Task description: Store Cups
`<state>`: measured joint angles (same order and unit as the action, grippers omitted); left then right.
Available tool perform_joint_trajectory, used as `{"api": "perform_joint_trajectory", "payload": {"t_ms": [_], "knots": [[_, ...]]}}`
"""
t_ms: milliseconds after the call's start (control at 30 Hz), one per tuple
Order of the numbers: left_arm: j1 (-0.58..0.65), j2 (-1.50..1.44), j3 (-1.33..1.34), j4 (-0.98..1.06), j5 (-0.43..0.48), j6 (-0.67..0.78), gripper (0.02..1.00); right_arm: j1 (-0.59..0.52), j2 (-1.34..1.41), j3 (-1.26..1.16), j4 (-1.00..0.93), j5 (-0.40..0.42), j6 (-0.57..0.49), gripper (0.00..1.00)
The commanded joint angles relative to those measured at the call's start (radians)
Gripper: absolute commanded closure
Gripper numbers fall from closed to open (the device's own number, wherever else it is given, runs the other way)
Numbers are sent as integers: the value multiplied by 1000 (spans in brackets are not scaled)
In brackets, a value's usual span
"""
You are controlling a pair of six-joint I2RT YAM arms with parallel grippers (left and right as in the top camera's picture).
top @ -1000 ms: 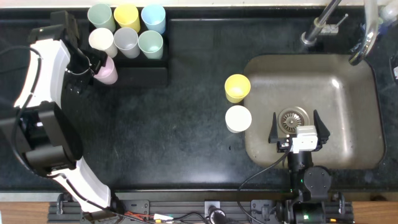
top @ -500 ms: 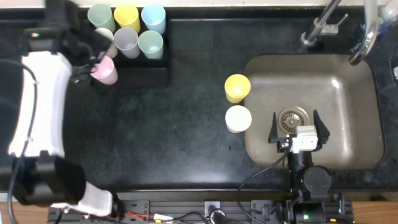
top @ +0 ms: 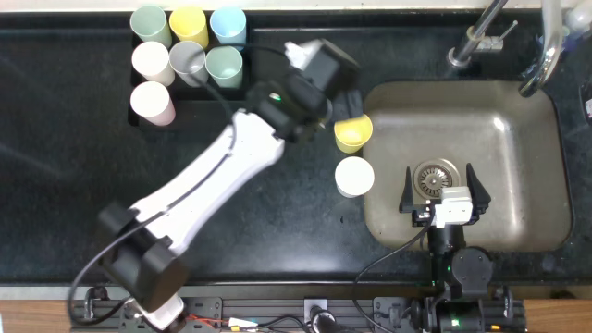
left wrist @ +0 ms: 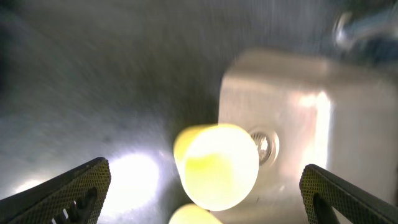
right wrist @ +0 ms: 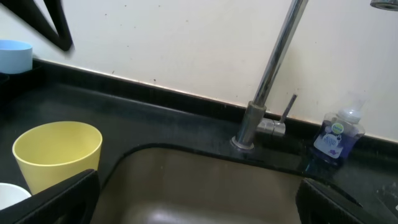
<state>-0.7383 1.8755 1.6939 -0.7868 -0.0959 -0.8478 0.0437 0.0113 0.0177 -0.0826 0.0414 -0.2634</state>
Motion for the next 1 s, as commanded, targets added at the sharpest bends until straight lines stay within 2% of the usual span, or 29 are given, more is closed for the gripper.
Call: {"api": "perform_joint_trajectory", "payload": {"t_ms": [33,100,300,433,767,800,867,967,1000], "knots": [[-3,53,17,8,52,50,18,0,-8,-13,5,0,0,3],[-3,73,17,-1,79,70,18,0,-8,-13,5,0,0,3],[-1,120,17,-29,78,81,18,0,-8,-13,5,0,0,5],[-1,146,17,-34,122,82,18,0,-8,-13,5,0,0,3],[12,180,17,-71,125,81,20,0,-8,-13,6,0,0,3],[15,188,17,-71,128,81,58,0,-8,-13,5,0,0,3],[20,198,17,-64,133,81,246,0,-8,-13,5,0,0,3],[26,208,17,-56,136,81,386,0,-8,-13,5,0,0,3],[27,208,17,-54,136,81,527,0,-8,-13,5,0,0,3]]}}
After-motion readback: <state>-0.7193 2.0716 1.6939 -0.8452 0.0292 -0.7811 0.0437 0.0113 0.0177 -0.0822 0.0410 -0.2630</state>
